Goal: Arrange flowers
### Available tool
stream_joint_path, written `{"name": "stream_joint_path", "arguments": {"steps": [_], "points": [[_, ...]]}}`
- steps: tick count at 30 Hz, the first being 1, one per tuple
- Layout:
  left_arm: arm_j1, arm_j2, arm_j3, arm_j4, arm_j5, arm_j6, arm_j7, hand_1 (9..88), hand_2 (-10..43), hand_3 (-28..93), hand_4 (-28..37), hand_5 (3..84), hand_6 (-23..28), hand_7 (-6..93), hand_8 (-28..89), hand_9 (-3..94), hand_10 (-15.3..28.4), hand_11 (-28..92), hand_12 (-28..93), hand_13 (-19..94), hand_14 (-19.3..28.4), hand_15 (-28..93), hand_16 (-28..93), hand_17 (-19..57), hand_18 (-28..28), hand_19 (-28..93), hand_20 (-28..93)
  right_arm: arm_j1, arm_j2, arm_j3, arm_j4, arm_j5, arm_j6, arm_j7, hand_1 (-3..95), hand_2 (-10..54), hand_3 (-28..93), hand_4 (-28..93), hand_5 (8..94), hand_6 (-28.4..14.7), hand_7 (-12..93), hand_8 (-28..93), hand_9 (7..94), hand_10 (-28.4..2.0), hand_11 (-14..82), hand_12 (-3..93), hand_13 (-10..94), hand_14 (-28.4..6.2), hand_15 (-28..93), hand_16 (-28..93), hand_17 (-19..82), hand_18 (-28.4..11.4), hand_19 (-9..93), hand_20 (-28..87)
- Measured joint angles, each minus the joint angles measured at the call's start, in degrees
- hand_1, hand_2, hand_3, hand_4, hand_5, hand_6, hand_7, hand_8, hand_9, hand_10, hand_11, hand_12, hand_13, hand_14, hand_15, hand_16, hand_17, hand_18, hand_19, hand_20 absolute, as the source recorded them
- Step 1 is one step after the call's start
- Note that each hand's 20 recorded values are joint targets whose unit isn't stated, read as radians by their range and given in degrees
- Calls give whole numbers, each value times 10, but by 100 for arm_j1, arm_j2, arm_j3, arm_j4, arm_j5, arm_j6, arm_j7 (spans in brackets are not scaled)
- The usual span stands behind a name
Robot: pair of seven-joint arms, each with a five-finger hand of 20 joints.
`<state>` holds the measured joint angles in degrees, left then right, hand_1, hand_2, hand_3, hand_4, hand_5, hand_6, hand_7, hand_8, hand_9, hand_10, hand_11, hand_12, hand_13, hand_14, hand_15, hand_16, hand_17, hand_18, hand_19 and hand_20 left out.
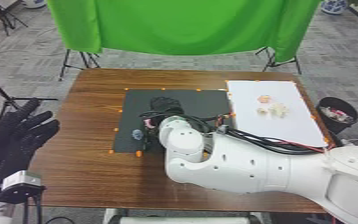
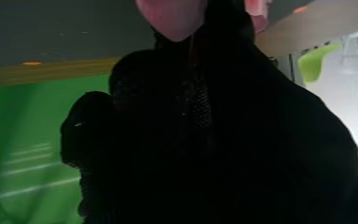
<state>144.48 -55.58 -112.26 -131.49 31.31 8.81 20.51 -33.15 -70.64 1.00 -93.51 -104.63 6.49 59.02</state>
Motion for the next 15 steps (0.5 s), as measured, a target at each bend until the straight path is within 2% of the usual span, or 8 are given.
{"name": "stream_joint_path", "arguments": {"steps": [6, 11, 15], "points": [[1, 0, -5, 0, 4, -5, -16, 293, 54, 620, -191, 371, 94, 69, -61, 334, 204, 250, 125, 226, 284, 549, -107, -60, 284, 517, 55, -108, -2, 129, -14, -5, -261, 54, 532, -95, 699, -241, 726, -45, 219, 54, 869, -119, 146, 268, 862, -31, 641, 152, 613, -145, 932, 267], [3, -7, -7, 0, 6, -8, -29, 295, 56, 620, -188, 371, 95, 69, -61, 334, 204, 250, 124, 226, 284, 549, -108, -59, 284, 518, 56, -186, -6, 209, -75, -4, -472, 118, 473, -95, 711, -230, 704, -48, 197, 34, 832, -146, 233, 176, 861, -33, 644, 153, 616, -144, 932, 273], [3, -7, -7, 0, 9, -15, -39, 294, 55, 622, -188, 370, 94, 69, -61, 333, 205, 250, 124, 226, 284, 549, -108, -59, 284, 518, 55, -184, -16, 204, -100, 1, -493, 175, 454, -95, 719, -226, 702, -49, 190, 22, 827, -149, 241, 164, 858, -36, 646, 153, 616, -144, 932, 275]]}}
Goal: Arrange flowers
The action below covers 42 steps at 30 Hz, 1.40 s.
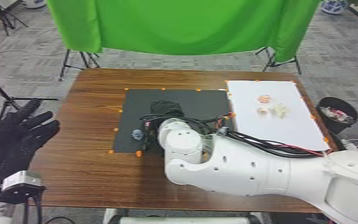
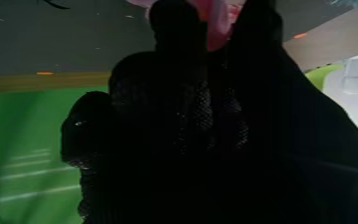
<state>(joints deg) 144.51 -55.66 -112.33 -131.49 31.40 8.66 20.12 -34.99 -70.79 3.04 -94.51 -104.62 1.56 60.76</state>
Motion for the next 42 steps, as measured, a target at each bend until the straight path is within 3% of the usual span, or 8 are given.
{"name": "stream_joint_path", "arguments": {"steps": [7, 17, 25, 29, 34, 42], "points": [[4, -7, 1, 0, 18, -1, -17, 293, 55, 622, -189, 370, 95, 68, -61, 334, 205, 252, 125, 225, 284, 550, -109, -60, 284, 518, 53, 186, 0, -249, -3, -45, 42, 49, 415, -95, 731, -210, 682, -51, 183, -94, 822, -157, 240, 163, 858, -38, 648, 148, 622, -147, 932, 272], [125, -47, -11, -27, 26, 5, -10, 294, 55, 620, -189, 370, 95, 69, -61, 333, 205, 250, 124, 225, 284, 550, -109, -59, 284, 519, 52, 449, 81, -289, -130, -73, -110, 215, 356, -72, 700, -192, 650, -78, 153, -96, 811, -183, 233, 161, 870, -38, 653, 152, 646, -139, 932, 288], [366, -47, -12, -84, -12, 59, 134, 293, 55, 617, -191, 369, 94, 68, -61, 333, 204, 250, 124, 226, 284, 549, -109, -59, 284, 521, 53, 510, 190, 35, -343, 68, -266, 188, 328, -41, 690, -185, 639, -82, 144, -89, 790, -194, 223, 158, 854, -49, 658, 154, 636, -145, 932, 290], [477, -39, -8, -108, -59, 132, 242, 291, 55, 615, -192, 369, 95, 68, -61, 332, 204, 250, 125, 225, 284, 549, -109, -57, 284, 525, 55, 578, 293, 95, -476, 125, -267, 139, 320, -32, 692, -183, 616, -82, 139, -87, 757, -202, 206, 153, 830, -67, 648, 142, 612, -149, 932, 220], [618, 88, 22, -127, -187, 265, 420, 288, 55, 612, -194, 369, 94, 68, -61, 332, 205, 250, 125, 224, 284, 548, -108, -57, 284, 524, 55, 590, 623, 443, -721, 293, -315, 49, 317, -23, 704, -189, 572, -85, 136, -86, 679, -215, 182, 147, 770, -98, 660, 132, 579, -149, 932, 143], [658, 165, 51, -148, -223, 314, 435, 288, 54, 610, -193, 368, 95, 68, -60, 332, 204, 249, 125, 224, 284, 548, -107, -57, 284, 525, 56, 527, 1739, 1139, -1001, 686, -386, -124, 311, -21, 730, -196, 563, -83, 145, -85, 617, -214, 164, 145, 725, -119, 674, 119, 551, -152, 932, 139]]}}
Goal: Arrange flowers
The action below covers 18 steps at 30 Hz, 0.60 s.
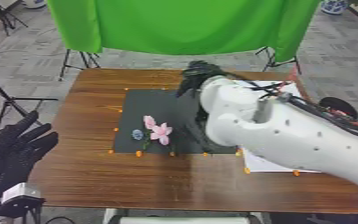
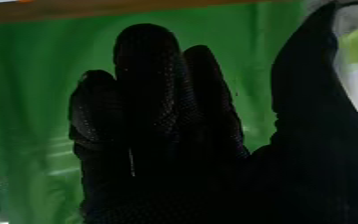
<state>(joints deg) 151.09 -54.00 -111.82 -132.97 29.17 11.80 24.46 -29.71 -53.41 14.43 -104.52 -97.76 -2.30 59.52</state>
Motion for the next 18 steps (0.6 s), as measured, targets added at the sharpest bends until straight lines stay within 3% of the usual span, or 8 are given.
{"name": "stream_joint_path", "arguments": {"steps": [6, 18], "points": [[-63, 2, 18, -2, 51, 4, -96, 289, 54, 611, -193, 367, 94, 67, -60, 332, 204, 250, 125, 224, 284, 547, -108, -57, 284, 525, 58, -236, 973, 342, 56, 160, 176, -46, 316, -20, 746, -203, 553, -74, 155, -89, 605, -210, 162, 146, 718, -118, 678, 112, 545, -150, 932, 150], [-120, 157, 154, 5, 40, 19, 9, 288, 54, 612, -194, 367, 94, 67, -60, 332, 204, 251, 125, 223, 284, 548, -108, -56, 284, 528, 60, -223, 1975, 104, 463, 437, 304, -39, 334, -22, 758, -214, 554, -59, 172, -97, 603, -199, 159, 145, 725, -108, 692, 110, 542, -145, 932, 187]]}}
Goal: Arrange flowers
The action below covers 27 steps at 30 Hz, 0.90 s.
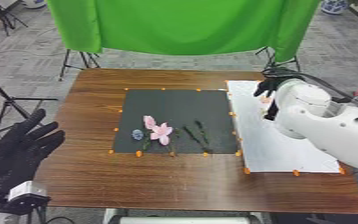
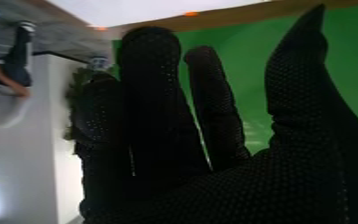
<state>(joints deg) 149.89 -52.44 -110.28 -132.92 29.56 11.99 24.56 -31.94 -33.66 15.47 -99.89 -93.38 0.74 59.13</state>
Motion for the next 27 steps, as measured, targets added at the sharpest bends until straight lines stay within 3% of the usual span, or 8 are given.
{"name": "stream_joint_path", "arguments": {"steps": [10, 27], "points": [[-25, 4, 38, 8, -26, 8, 91, 288, 55, 615, -195, 368, 94, 69, -61, 332, 205, 252, 124, 223, 284, 549, -108, -57, 284, 528, 58, -267, -49, 157, 212, 157, -4, 3, 343, -21, 761, -216, 573, -39, 178, -107, 643, -190, 157, 142, 758, -98, 674, 112, 556, -148, 932, 215], [-178, 67, 136, 82, -34, -1, 76, 288, 56, 616, -197, 368, 95, 69, -62, 332, 204, 252, 125, 223, 284, 549, -108, -57, 284, 529, 56, -504, -470, 90, 603, 152, -104, 12, 352, -21, 763, -219, 570, -34, 177, -108, 648, -188, 159, 143, 758, -95, 674, 118, 556, -149, 932, 219]]}}
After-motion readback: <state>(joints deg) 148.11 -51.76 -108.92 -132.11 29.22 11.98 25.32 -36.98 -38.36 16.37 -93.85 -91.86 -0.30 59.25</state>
